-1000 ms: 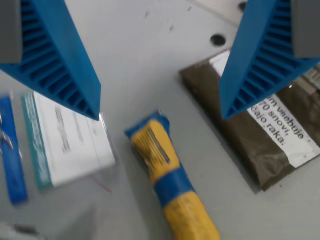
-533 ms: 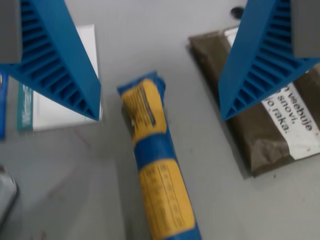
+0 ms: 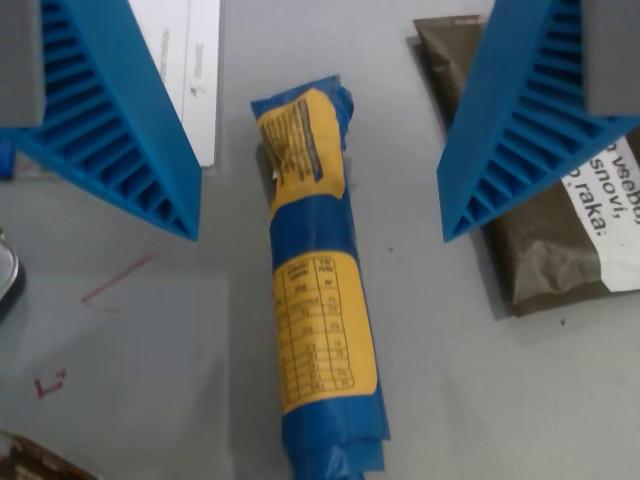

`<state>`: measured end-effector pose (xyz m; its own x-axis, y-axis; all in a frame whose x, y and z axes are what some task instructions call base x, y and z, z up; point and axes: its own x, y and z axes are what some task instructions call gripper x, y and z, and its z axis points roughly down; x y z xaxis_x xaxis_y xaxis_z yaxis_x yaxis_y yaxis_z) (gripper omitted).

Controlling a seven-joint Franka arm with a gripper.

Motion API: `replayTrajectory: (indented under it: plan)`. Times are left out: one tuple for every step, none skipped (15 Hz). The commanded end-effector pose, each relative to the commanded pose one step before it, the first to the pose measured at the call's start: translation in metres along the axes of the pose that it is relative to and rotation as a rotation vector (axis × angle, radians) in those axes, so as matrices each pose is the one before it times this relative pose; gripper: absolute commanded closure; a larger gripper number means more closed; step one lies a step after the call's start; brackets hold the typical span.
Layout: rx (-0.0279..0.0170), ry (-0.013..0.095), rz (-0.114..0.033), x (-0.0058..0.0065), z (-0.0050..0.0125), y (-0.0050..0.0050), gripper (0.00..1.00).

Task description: Move above the blue bag

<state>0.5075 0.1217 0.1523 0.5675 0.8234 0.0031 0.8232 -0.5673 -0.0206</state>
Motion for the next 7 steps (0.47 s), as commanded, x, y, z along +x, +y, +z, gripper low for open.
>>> replayTrajectory:
  plan:
    - [0.00109,0.0040,-0.0937,0.00621,0.00239,0.00296,0.00]
    - [-0.00033,-0.0004,0.0086,0.00030,0.00054,0.00013,0.00]
    - [0.00030,-0.0009,0.0057,0.00026,0.00041,0.00015,0.00]
    - [0.00048,-0.0008,0.0063,0.00020,0.00035,0.00017,0.00]
    - [0.00045,-0.0006,0.0066,0.00016,0.00034,0.00019,0.00]
    - [0.00008,-0.0002,0.0057,0.00015,0.00034,0.00020,0.00]
    - [0.00000,0.0000,0.0000,0.00000,0.00000,0.00000,0.00]
